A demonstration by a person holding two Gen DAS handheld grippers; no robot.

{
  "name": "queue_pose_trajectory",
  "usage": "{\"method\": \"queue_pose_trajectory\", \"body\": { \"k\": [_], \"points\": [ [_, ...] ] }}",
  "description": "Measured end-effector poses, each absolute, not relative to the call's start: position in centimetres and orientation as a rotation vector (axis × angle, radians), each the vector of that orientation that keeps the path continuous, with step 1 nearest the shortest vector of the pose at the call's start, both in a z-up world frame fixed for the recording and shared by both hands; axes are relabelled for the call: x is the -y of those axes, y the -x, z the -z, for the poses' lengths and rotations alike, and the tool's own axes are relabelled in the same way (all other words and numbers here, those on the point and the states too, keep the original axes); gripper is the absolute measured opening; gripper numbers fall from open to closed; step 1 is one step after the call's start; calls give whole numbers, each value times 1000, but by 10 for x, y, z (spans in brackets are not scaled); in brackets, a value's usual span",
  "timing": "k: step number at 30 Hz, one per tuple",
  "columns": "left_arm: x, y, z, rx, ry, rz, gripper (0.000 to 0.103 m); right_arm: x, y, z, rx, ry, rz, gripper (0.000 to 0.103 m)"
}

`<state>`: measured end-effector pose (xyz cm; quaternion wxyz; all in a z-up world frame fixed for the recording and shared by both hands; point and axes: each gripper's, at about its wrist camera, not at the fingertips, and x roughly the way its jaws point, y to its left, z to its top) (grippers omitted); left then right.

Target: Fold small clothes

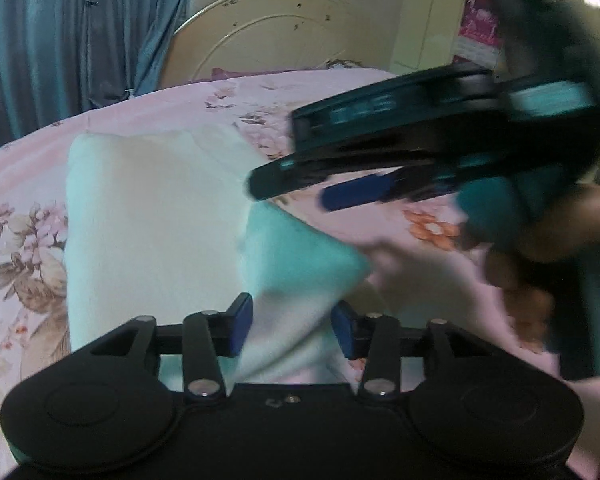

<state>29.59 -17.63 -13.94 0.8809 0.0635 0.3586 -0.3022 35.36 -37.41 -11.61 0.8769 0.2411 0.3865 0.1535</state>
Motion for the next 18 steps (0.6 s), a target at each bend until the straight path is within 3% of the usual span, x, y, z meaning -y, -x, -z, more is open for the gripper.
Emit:
{"method": "queue_pose_trajectory", "body": {
  "k": [5,11,13,14,18],
  "points": [
    [137,-281,123,-743,-37,596,54,370,-367,126,-843,-571,-338,64],
    [92,-289,110,-726,64,422,55,371,-395,139,-844,-632,-318,63],
    [82,-300,108,-728,94,367,55,372,-400,140,-839,-632,-290,41],
    [77,-306,108,-733,116,341,55,373,-402,141,-841,-629,-283,22],
    [64,-339,109,-766,228,280,55,373,-404,139,-840,-617,-292,15]
  ]
}}
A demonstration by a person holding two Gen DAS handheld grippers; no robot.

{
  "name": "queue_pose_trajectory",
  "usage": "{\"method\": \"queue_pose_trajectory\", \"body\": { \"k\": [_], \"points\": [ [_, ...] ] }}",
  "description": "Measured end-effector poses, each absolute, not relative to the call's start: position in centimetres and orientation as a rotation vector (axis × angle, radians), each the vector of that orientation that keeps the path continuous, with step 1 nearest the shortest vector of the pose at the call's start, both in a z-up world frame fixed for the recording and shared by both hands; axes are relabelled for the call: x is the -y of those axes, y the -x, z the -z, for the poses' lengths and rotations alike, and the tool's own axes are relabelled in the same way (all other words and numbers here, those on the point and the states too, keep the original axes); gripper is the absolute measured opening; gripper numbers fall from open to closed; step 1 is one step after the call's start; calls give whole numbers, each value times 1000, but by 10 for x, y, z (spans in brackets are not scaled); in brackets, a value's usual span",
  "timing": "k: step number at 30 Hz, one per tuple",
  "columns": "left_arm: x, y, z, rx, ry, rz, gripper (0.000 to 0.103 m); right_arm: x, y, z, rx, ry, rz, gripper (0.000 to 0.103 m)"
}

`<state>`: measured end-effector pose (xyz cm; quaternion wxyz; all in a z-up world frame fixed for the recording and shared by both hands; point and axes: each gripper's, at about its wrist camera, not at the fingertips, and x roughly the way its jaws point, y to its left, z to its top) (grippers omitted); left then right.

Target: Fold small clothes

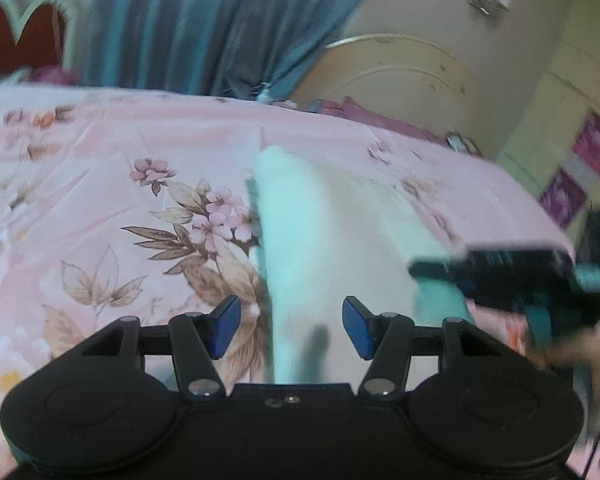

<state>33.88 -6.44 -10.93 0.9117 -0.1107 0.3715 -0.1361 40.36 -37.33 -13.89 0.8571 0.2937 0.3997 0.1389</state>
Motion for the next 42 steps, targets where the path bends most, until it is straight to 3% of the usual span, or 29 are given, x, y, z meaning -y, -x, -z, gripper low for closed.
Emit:
{"method": "queue_pose_trajectory", "body": {
  "k": [12,22,30,32,36,42],
  "points": [
    [94,-394,132,-820,247,282,60,381,-390,136,-836,-497,-234,13],
    [99,-398,148,-863,259,301,59,380,-356,113,-848,-448,-240,16],
    [99,-400,148,-868,247,309,60,368,-317,129,-924,-415,-218,16],
    [100,-401,147,-873,235,311,60,369,-310,133,-941,-389,-188,9],
    [101,-400,145,-884,221,312,61,380,-305,136,-967,-407,-169,9],
    [102,-405,133,-889,185,301,59,387,-317,101,-850,-384,-164,9]
  ]
}}
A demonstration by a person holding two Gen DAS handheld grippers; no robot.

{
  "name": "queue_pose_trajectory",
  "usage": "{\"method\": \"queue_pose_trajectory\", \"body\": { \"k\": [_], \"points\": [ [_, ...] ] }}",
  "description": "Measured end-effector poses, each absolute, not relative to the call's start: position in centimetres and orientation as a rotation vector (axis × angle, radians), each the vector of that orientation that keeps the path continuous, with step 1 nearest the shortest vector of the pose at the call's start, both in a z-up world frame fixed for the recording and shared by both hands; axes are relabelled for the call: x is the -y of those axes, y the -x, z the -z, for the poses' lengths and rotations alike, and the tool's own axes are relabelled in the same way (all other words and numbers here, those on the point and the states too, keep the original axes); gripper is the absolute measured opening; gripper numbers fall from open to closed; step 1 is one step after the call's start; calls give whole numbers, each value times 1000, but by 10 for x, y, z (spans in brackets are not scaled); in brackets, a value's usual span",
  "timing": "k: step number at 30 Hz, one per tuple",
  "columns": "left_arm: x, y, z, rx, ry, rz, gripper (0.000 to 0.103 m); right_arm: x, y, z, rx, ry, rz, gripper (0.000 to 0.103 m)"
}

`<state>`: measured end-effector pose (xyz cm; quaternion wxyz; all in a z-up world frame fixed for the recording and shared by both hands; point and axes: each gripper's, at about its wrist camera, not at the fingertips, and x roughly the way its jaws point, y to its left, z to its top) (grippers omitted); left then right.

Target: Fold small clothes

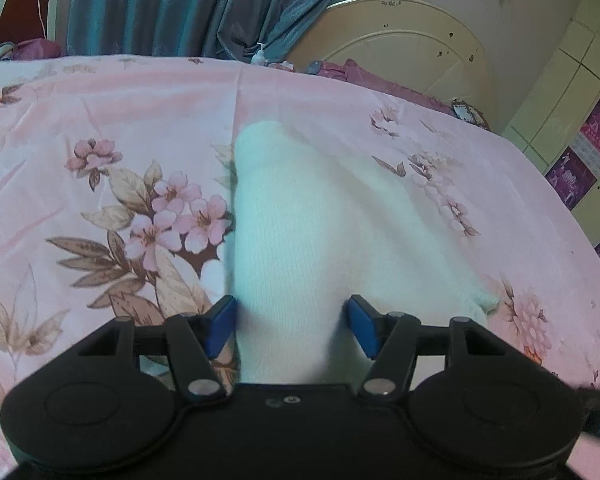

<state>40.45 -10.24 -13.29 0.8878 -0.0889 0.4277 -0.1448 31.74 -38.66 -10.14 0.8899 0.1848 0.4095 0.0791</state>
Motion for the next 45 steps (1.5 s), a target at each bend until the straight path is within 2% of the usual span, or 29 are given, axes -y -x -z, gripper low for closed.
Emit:
{"method": "queue_pose_trajectory", "body": {
  "k": [9,16,23,31,34,37,45],
  "points": [
    [112,-421,108,-837,140,298,59,372,-384,73,-739,-349,-172,9],
    [116,-450,102,-799,139,266,59,360,-439,90,-752,-345,-137,10],
    [111,-478,120,-827,157,229,58,356,-475,112,-782,-343,-81,10],
    [103,-476,153,-835,181,231,62,347,-487,141,-815,-244,-142,9],
    [104,-481,153,-836,179,240,62,357,-494,146,-812,-274,-131,9],
    [102,-488,155,-848,198,223,68,356,-496,149,-809,-279,-118,10],
    [106,-484,151,-852,169,194,69,352,-496,148,-815,-213,-149,9]
  ]
}}
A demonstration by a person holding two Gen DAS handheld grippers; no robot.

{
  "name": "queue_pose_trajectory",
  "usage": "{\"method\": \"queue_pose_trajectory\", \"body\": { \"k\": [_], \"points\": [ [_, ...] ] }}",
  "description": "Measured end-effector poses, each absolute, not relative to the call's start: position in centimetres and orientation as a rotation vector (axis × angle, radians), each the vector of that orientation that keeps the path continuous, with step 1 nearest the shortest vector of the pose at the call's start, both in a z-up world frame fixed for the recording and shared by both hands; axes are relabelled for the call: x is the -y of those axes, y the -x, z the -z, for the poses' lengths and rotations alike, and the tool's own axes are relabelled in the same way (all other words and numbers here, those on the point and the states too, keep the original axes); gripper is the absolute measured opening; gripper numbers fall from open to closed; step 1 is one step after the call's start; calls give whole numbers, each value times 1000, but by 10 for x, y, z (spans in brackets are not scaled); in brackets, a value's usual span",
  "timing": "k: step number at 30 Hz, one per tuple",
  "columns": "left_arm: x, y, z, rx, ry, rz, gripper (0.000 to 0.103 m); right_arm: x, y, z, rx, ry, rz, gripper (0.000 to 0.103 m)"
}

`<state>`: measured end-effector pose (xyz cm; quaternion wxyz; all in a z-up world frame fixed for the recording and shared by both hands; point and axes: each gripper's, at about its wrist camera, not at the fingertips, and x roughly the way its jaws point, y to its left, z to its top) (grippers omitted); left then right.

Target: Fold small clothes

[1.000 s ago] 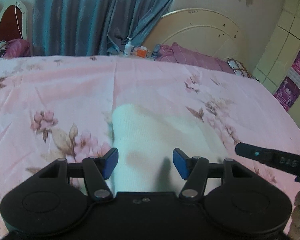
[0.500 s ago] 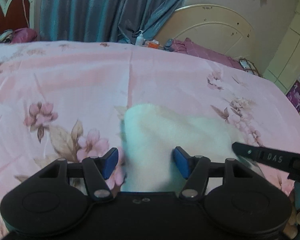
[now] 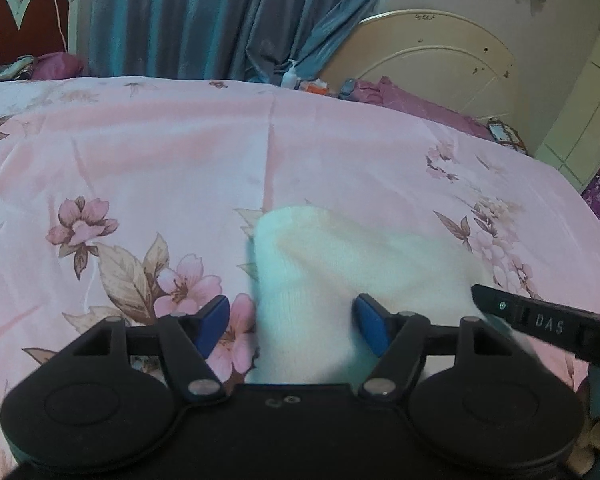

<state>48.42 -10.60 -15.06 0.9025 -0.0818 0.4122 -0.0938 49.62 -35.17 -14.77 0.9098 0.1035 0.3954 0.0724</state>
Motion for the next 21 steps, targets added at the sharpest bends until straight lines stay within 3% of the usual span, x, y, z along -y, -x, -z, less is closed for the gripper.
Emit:
{"method": "queue_pose_trajectory", "body": {
  "k": [16,17,18,19,21],
  "points": [
    [100,-442,124,-816,125,209,73,361,-443,114,-788,-282,-172,13],
    [100,-437,123,-816,119,216,73,361,-438,113,-785,-281,-168,31],
    [100,-432,123,-817,116,224,73,361,-431,112,-778,-279,-165,64],
    [100,-427,124,-818,115,229,73,361,-425,112,-767,-273,-163,71],
    [99,-418,126,-824,119,236,73,359,-414,112,-761,-247,-163,71]
  ]
}}
